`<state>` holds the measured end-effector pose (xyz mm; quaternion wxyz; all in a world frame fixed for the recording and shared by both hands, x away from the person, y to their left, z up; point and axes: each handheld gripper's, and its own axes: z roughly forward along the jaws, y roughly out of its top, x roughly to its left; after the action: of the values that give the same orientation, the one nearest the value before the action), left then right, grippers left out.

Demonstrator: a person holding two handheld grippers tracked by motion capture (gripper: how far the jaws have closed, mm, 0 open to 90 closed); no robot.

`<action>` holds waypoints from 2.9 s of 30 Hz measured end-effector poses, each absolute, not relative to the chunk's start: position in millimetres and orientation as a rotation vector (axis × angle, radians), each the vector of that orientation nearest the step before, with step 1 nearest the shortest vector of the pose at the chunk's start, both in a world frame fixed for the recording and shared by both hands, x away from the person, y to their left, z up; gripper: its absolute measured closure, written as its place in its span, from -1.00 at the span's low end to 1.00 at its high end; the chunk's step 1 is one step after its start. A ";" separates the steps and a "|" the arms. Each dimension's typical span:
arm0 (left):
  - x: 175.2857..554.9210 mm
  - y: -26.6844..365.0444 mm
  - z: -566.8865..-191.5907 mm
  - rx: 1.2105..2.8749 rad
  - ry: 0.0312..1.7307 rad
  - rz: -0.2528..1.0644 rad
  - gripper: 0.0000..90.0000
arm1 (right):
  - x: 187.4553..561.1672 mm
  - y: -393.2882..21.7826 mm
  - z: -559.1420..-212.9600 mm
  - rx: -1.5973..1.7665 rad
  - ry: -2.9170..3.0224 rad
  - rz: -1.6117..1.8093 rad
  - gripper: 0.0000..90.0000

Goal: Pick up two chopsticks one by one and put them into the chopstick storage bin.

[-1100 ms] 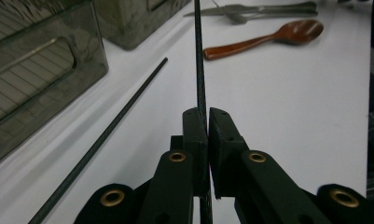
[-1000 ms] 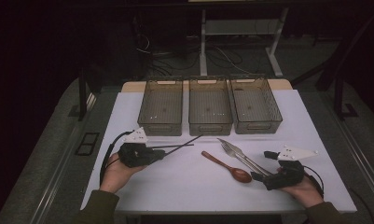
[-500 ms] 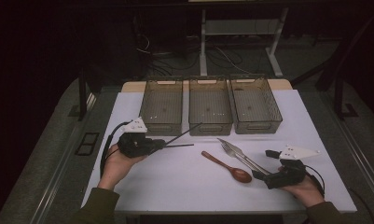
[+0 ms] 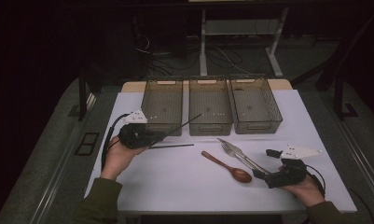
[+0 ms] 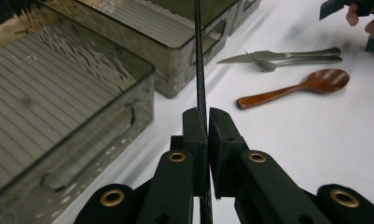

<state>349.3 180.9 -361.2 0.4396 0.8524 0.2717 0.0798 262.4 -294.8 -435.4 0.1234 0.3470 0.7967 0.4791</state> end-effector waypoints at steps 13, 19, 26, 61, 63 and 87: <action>376.9 181.4 -357.4 2.110 0.720 0.240 0.89 | 261.8 -295.1 -434.9 1.019 2.320 1.407 -0.95; 389.1 182.4 -356.2 2.100 0.745 0.263 0.89 | 261.6 -295.1 -434.8 1.021 2.320 1.408 -0.95; 407.4 183.0 -354.1 2.090 0.779 0.286 0.89 | 261.4 -295.3 -434.6 1.024 2.314 1.413 -0.95; 482.4 181.7 -376.9 2.119 1.083 0.376 0.89 | 261.8 -298.2 -433.2 1.034 2.304 1.430 -0.95; 483.1 180.8 -379.0 2.131 1.099 0.373 0.89 | 262.0 -298.4 -433.2 1.030 2.301 1.433 -0.95; 450.6 178.1 -351.6 2.043 0.908 0.399 0.08 | 261.0 -299.3 -432.4 1.039 2.294 1.431 -0.95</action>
<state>450.6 178.1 -351.6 0.4217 0.8157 0.3626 0.1592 261.0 -299.3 -432.4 0.1221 0.3562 0.7861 0.4902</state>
